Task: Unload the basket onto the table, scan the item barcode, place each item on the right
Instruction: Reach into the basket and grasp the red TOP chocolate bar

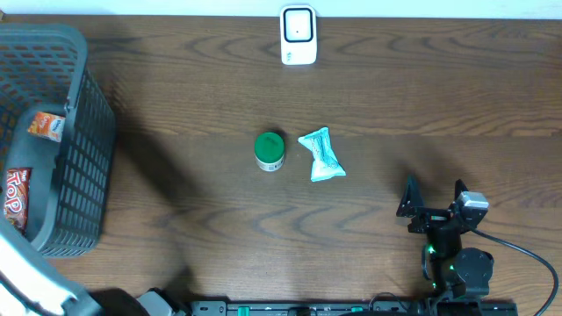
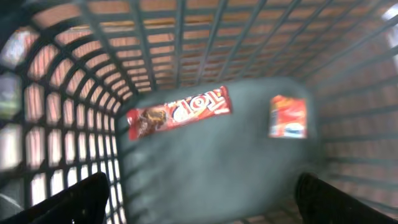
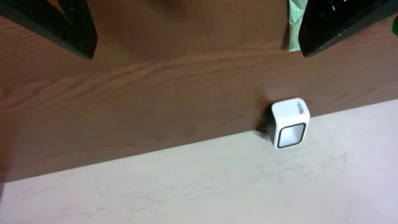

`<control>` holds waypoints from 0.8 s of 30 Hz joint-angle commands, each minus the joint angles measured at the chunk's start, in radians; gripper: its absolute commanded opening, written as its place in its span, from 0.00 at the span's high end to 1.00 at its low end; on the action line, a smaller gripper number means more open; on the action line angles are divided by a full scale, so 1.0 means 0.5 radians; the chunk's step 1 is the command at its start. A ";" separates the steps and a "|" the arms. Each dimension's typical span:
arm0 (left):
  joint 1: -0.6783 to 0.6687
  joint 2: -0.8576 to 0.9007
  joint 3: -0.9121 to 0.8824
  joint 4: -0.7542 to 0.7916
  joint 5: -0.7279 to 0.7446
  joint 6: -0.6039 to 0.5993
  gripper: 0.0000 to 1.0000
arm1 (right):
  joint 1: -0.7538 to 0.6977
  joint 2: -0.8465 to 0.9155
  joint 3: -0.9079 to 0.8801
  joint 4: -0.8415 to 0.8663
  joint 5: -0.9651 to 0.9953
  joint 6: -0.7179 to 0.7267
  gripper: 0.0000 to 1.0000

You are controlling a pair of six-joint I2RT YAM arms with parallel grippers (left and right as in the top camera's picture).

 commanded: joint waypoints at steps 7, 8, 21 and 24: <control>0.010 0.240 -0.149 0.295 -0.086 1.028 0.05 | 0.010 -0.008 -0.005 -0.004 0.017 0.023 0.01; 0.010 0.263 -0.155 0.310 -0.085 1.089 0.05 | 0.010 -0.008 -0.005 -0.004 0.017 0.023 0.01; 0.012 0.700 -0.159 0.391 -0.082 1.269 0.04 | 0.010 -0.008 -0.005 -0.004 0.017 0.023 0.01; 0.012 0.764 -0.186 0.408 -0.085 1.318 0.04 | 0.010 -0.008 -0.005 -0.004 0.017 0.023 0.01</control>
